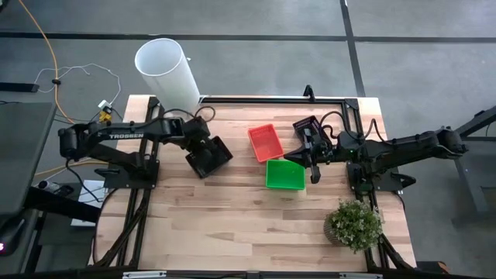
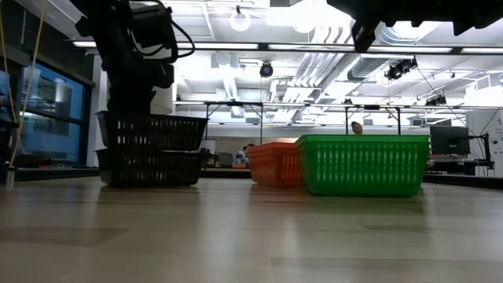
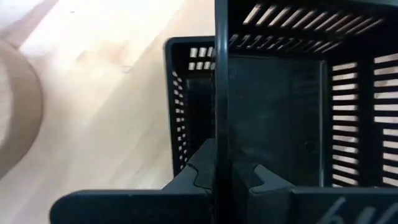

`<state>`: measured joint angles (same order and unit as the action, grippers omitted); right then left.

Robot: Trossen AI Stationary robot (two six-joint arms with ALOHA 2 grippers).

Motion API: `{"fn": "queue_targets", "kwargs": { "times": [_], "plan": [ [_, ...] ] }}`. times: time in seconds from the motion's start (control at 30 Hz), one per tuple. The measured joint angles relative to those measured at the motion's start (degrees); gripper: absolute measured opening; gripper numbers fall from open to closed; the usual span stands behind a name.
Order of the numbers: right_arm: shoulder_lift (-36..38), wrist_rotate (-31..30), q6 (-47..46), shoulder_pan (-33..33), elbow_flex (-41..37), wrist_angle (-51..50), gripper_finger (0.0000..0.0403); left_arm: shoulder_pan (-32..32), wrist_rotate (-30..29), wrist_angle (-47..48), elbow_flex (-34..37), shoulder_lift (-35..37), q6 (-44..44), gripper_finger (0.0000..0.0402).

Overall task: Stack baskets by color
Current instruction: Stack the bottom black bin on top of the top left black bin

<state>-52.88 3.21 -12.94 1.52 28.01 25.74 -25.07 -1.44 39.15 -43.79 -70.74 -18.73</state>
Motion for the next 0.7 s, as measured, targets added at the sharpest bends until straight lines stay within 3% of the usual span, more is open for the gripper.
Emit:
{"fn": "queue_targets", "kwargs": {
  "times": [0.47, 0.7],
  "plan": [
    [0.0, 0.0, 0.1, 0.0, 0.0, -0.3, 0.0, 6.2, -1.3, 0.1, 0.0, 0.0, -8.2, 0.0],
    [0.0, 0.0, 0.0, 0.0, 0.0, -0.3, 0.0, 7.2, -8.6, 0.3, 0.0, 0.0, -12.4, 0.0016]
  ]
}}
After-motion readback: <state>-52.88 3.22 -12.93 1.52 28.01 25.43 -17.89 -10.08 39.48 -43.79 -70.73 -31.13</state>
